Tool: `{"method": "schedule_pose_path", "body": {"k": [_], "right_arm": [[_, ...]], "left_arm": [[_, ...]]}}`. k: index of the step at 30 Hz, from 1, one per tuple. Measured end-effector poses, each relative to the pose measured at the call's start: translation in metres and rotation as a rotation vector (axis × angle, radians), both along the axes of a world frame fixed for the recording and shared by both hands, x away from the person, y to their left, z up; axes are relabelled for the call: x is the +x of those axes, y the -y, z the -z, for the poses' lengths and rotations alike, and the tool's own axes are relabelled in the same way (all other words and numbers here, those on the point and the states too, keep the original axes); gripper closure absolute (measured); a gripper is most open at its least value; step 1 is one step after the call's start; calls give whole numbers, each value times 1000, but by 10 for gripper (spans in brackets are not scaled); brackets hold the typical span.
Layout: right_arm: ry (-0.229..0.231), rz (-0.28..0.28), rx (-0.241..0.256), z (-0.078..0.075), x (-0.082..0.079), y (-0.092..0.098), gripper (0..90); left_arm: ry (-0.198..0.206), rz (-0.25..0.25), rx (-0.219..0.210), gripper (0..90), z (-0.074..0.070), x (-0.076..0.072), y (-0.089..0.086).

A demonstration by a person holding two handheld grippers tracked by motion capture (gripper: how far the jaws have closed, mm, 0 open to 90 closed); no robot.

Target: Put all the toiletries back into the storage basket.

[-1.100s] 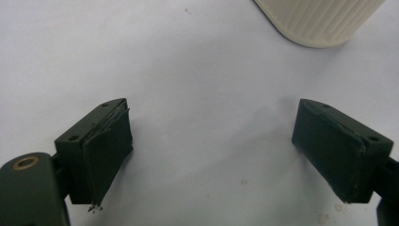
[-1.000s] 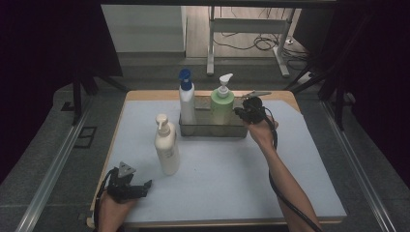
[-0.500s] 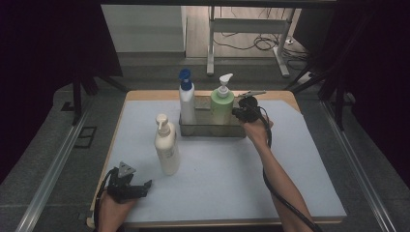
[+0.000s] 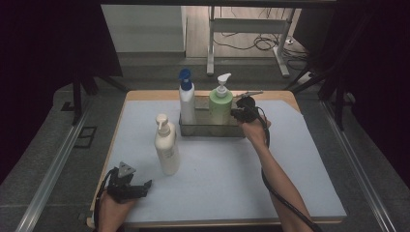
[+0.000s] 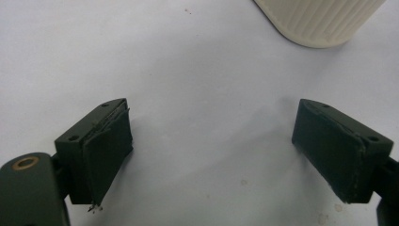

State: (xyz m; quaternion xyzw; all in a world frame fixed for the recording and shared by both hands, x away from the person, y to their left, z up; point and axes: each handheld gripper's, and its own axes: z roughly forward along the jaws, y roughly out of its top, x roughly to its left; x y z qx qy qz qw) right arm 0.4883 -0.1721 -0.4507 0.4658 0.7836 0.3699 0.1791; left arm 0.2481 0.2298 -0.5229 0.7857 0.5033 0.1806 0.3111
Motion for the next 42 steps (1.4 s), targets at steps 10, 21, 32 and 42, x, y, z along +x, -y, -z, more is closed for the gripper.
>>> {"method": "schedule_pose_path", "body": {"k": [10,21,32,42], "right_arm": [[-10,-19,-10,4,1,-9,891],[-9,-37,-5,6,0,-22,891],[-10,-65,-5,7,-2,-36,891],[-9,-67,-2,7,-3,-43,892]], "left_arm": [[0,0,0,121,0,0,0],[-1,0,0,121,0,0,0],[-1,0,0,121,0,0,0],[-1,0,0,121,0,0,0]]}}
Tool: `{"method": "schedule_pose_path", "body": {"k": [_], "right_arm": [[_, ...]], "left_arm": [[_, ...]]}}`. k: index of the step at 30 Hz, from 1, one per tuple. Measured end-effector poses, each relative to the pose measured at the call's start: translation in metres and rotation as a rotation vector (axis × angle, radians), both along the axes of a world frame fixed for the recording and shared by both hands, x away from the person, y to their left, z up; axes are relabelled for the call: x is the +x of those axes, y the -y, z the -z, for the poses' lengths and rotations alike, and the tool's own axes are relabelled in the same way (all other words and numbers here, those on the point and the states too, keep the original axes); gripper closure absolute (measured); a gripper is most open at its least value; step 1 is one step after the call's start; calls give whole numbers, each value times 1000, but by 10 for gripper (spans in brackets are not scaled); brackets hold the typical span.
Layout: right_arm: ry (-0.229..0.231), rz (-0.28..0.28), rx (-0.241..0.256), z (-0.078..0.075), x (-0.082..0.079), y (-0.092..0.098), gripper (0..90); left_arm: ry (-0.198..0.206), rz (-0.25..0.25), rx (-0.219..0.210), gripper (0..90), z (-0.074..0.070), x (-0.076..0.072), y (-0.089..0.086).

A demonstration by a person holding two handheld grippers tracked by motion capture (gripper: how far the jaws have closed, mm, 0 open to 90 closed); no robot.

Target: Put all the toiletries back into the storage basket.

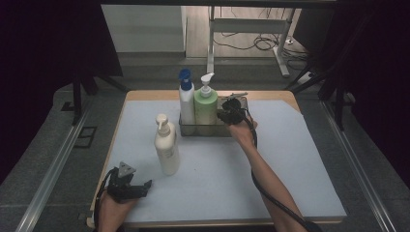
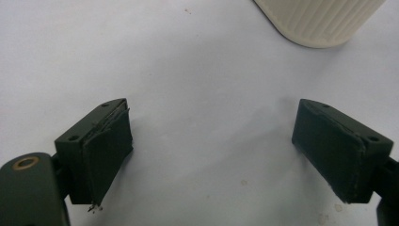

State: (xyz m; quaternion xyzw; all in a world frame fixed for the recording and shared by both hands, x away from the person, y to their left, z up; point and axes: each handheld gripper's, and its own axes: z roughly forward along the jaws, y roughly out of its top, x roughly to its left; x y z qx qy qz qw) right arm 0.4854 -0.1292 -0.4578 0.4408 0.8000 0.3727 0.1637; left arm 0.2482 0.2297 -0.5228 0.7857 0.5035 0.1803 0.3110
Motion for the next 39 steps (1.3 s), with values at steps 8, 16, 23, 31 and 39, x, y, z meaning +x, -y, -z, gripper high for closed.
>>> {"method": "schedule_pose_path", "body": {"k": [8,16,23,31,39], "right_arm": [[-9,8,0,0,0,-1,893],[2,-8,-34,3,-1,-2,893],[20,-5,-20,-6,-3,5,807],[44,-32,-24,-12,-13,15,613],[58,-101,6,-23,-25,25,402]], "left_arm": [[0,0,0,121,0,0,0],[0,0,0,121,0,0,0],[0,0,0,121,0,0,0],[1,0,1,121,0,0,0],[1,0,1,121,0,0,0]]}}
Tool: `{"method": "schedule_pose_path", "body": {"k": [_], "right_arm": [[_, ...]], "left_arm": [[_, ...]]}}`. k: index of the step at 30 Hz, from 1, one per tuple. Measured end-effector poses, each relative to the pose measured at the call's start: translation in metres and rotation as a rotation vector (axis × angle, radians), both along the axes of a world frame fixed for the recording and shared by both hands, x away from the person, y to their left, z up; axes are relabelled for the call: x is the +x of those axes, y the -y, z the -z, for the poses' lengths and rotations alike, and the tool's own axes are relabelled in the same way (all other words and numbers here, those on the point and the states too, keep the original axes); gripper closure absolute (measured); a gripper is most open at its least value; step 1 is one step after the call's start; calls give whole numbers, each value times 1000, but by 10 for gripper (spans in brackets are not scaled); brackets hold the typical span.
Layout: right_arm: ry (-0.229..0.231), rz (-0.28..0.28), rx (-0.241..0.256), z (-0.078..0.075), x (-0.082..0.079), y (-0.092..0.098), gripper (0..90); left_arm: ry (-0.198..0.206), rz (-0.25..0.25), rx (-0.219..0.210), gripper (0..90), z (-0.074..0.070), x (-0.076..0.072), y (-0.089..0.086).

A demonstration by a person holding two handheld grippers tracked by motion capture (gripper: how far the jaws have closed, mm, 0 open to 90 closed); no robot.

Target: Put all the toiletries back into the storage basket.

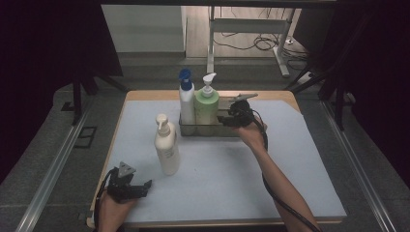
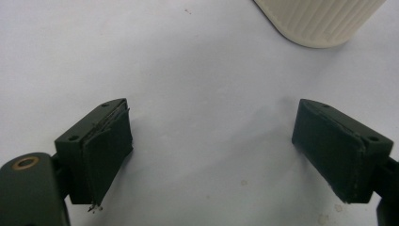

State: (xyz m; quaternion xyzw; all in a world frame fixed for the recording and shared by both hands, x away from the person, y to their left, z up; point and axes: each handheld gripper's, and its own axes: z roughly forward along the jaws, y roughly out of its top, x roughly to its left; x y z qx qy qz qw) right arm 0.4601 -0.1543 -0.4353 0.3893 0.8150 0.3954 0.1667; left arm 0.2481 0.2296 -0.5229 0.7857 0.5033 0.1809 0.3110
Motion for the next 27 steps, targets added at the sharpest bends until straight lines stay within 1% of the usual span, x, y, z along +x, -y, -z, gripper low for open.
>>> {"method": "schedule_pose_path", "body": {"k": [1,3,6,8,9,15,19,22,24,27], "right_arm": [[9,-8,0,-2,-3,0,394],[14,-26,-1,-5,-7,1,363],[30,-50,-24,-9,-15,2,322],[33,-60,-24,-11,-18,4,293],[24,-70,-20,-12,-20,5,272],[23,-95,-37,-15,-32,9,141],[39,-110,-38,-17,-39,12,121],[54,-122,-53,-17,-46,15,68],[66,-133,-49,-17,-50,17,16],[64,-135,-51,-17,-55,21,0]], "left_arm": [[0,0,0,122,0,0,0],[0,0,0,121,0,0,0],[0,0,0,121,0,0,0],[0,0,-1,121,0,0,0],[0,0,0,121,0,0,0],[0,-1,-1,121,0,0,0],[0,-1,0,121,0,0,0],[1,0,0,121,0,0,0],[1,0,0,121,0,0,0],[1,0,0,121,0,0,0]]}}
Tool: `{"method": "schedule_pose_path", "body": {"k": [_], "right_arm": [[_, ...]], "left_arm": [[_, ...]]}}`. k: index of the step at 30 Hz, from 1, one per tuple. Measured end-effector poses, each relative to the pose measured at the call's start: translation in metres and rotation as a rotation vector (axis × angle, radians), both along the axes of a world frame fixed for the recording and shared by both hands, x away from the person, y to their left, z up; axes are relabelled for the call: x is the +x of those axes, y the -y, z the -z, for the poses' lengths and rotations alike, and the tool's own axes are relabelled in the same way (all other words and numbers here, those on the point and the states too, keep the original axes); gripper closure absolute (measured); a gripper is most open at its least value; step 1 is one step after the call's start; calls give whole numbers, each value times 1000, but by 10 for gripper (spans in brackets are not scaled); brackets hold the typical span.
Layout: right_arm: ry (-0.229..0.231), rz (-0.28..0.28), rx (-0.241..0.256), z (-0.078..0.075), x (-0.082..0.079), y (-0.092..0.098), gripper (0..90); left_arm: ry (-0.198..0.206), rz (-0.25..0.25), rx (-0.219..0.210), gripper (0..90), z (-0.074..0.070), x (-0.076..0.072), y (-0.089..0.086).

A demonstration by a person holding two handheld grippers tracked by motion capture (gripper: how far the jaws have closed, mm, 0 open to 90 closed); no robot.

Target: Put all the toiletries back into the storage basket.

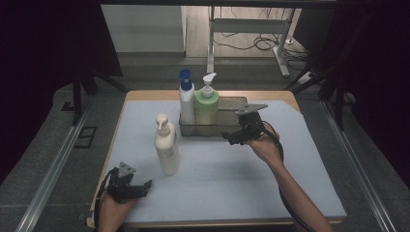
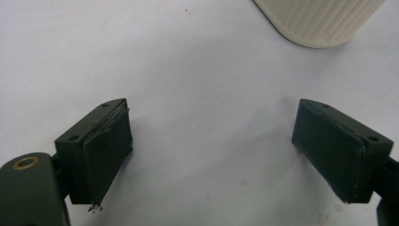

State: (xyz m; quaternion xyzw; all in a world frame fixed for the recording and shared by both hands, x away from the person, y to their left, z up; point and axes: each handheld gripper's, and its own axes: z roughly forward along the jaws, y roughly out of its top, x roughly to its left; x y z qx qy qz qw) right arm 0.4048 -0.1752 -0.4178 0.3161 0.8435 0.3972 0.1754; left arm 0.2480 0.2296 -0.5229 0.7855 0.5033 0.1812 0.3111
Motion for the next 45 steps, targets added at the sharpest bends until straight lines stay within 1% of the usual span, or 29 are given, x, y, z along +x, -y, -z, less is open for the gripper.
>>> {"method": "schedule_pose_path", "body": {"k": [3,5,8,16,21,24,26,29,32,40,42,45], "right_arm": [[-2,1,6,-1,-6,6,0],[6,2,11,-2,-10,10,0],[1,6,27,-3,-17,17,0],[-8,14,18,-3,-34,36,0],[-4,12,-1,0,-47,45,0],[-9,18,6,3,-53,50,0],[-12,25,14,6,-58,55,0],[-16,31,-2,10,-66,61,0],[-25,37,0,16,-72,67,0],[-53,64,12,36,-87,83,0],[-51,72,9,42,-90,87,0],[-61,84,9,51,-94,91,0]], "left_arm": [[0,0,0,121,0,0,0],[0,0,0,121,0,0,0],[0,0,0,122,0,0,0],[0,0,1,121,0,0,0],[0,1,3,121,0,0,0],[1,2,4,121,0,0,0],[0,1,4,121,0,0,0],[1,1,4,121,0,0,0],[1,1,3,121,0,0,0],[1,0,3,121,0,0,0],[2,0,2,122,0,0,0],[2,0,2,122,0,0,0]]}}
